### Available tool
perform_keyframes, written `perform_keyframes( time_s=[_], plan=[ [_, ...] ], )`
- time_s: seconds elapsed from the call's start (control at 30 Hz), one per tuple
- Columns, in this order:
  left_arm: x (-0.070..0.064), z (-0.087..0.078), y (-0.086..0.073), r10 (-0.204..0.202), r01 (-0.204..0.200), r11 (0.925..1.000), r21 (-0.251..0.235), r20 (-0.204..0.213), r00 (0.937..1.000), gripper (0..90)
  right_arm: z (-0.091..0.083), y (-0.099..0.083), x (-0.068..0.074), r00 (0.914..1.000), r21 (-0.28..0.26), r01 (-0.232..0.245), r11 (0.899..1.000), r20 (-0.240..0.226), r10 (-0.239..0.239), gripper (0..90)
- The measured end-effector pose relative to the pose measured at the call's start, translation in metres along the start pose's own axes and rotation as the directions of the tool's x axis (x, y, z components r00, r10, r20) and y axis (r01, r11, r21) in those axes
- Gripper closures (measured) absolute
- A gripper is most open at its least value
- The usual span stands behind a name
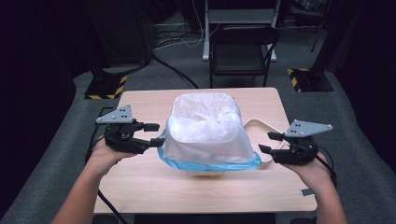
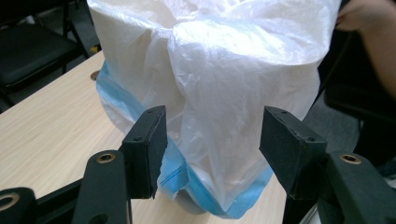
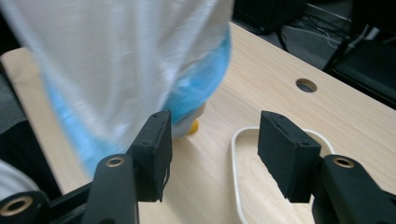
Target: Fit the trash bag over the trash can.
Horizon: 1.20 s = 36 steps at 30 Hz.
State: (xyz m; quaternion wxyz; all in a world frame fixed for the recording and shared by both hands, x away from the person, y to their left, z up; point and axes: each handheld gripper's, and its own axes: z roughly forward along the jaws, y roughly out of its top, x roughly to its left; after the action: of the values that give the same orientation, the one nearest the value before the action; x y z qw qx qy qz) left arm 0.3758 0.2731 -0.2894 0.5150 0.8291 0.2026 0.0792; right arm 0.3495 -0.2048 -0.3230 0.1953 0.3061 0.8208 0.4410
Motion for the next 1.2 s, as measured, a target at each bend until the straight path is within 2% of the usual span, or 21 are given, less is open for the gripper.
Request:
perform_keyframes(
  time_s=[0.03,0.07,0.1,0.17,0.27,0.33,0.43,0.57,0.67,0.77,0.9,0.97,1.0,1.1,1.2],
  plan=[
    [0.0,0.0,-0.002,-0.007,0.007,0.9999,-0.013,0.006,1.0,41.0,0.005,0.002,-0.003,1.0,-0.008,-0.008,1.0,0.002,0.008,44.4],
    [0.001,-0.001,-0.004,-0.011,0.011,0.9996,-0.024,0.006,0.9999,41.6,0.013,0.004,-0.008,0.9996,-0.049,-0.027,0.998,0.002,0.027,45.2],
    [0.001,-0.001,-0.006,-0.018,0.019,0.9993,-0.033,0.005,0.9998,41.6,0.013,0.004,-0.008,0.9996,-0.049,-0.027,0.998,0.002,0.027,45.2],
    [0.001,-0.001,-0.009,-0.013,0.013,0.9997,-0.02,-0.022,0.9997,42.1,0.022,0.006,-0.013,0.9989,-0.075,-0.042,0.996,0.016,0.043,45.2],
    [0.002,-0.002,-0.013,-0.025,0.025,0.9996,-0.014,-0.023,0.9994,43.2,0.031,0.005,-0.017,0.9975,-0.074,-0.049,0.996,0.048,0.052,45.1],
    [0.001,-0.003,-0.016,-0.028,0.027,0.9996,-0.009,-0.036,0.999,43.1,0.036,0.002,-0.019,0.9959,-0.066,-0.05,0.997,0.072,0.055,44.2],
    [0.0,-0.005,-0.019,-0.035,0.034,0.9993,-0.012,-0.061,0.9975,42.9,0.043,-0.003,-0.021,0.9956,-0.057,-0.059,0.997,0.069,0.063,45.3],
    [0.0,-0.005,-0.023,-0.042,0.041,0.9989,-0.023,-0.051,0.9978,42.5,0.051,-0.012,-0.024,0.9963,-0.023,-0.024,0.999,0.081,0.026,46.9],
    [0.001,-0.004,-0.026,-0.049,0.048,0.9985,-0.025,-0.056,0.9972,42.0,0.057,-0.021,-0.029,0.9949,0.005,-0.04,0.999,0.094,0.039,46.6],
    [0.001,-0.003,-0.027,-0.053,0.053,0.9985,-0.014,-0.069,0.9962,41.1,0.064,-0.031,-0.036,0.9945,0.024,-0.074,0.997,0.077,0.072,47.8],
    [0.0,0.0,-0.032,-0.066,0.063,0.9973,-0.036,-0.063,0.9958,40.9,0.075,-0.044,-0.04,0.994,0.057,-0.092,0.994,0.065,0.088,51.3],
    [0.0,0.001,-0.034,-0.068,0.066,0.9969,-0.043,-0.063,0.9957,40.8,0.08,-0.051,-0.04,0.9915,0.053,-0.09,0.995,0.099,0.084,52.2],
    [-0.001,0.0,-0.034,-0.068,0.065,0.9969,-0.043,-0.067,0.9954,40.8,0.083,-0.055,-0.04,0.9911,0.055,-0.095,0.994,0.099,0.089,53.0],
    [-0.003,-0.001,-0.035,-0.064,0.061,0.9971,-0.046,-0.073,0.9953,39.5,0.092,-0.064,-0.041,0.9937,0.08,-0.071,0.994,0.093,0.064,53.8],
    [-0.005,-0.003,-0.036,-0.059,0.056,0.9975,-0.044,-0.08,0.9951,39.6,0.098,-0.07,-0.043,0.9935,0.096,-0.078,0.992,0.09,0.069,53.5]
  ],
)
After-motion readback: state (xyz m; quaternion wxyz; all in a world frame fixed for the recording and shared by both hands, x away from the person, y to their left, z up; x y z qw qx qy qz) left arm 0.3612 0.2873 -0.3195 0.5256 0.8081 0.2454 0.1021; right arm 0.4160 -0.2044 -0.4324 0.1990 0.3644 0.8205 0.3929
